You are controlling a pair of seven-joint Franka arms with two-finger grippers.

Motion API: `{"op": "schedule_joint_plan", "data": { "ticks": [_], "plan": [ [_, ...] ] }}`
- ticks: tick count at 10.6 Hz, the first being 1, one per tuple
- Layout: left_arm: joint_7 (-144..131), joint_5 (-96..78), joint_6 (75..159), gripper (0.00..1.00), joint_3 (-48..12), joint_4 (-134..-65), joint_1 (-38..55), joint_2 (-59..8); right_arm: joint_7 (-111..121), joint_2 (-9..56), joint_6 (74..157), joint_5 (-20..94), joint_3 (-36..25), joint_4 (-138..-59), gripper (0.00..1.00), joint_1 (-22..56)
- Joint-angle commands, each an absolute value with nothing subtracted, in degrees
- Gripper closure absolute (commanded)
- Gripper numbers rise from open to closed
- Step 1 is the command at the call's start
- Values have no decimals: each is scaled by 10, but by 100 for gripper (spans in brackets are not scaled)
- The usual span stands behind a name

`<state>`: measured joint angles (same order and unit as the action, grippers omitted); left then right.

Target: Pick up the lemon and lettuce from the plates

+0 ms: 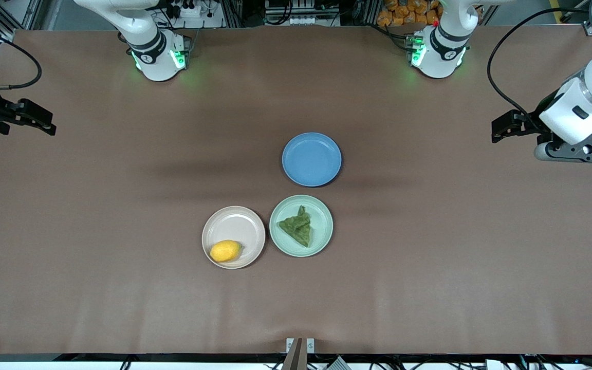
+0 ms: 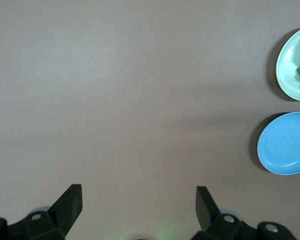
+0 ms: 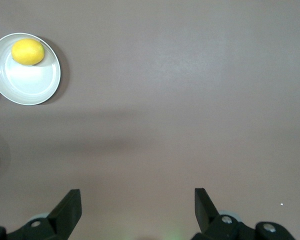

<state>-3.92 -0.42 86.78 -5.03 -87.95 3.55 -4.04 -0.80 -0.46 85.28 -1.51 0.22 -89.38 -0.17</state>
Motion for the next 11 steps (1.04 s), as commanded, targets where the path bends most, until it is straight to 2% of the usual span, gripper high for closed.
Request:
{"op": "schedule_joint_plan", "data": {
  "ticks": [1, 11],
  "plan": [
    [-33, 7, 859, 0, -53, -885, 33, -34, -1, -4, 846, -23, 8, -890, 0, -11],
    [-33, 8, 860, 0, -52, -879, 38, -39, -1, -4, 837, -23, 8, -892, 0, -15]
  ]
}}
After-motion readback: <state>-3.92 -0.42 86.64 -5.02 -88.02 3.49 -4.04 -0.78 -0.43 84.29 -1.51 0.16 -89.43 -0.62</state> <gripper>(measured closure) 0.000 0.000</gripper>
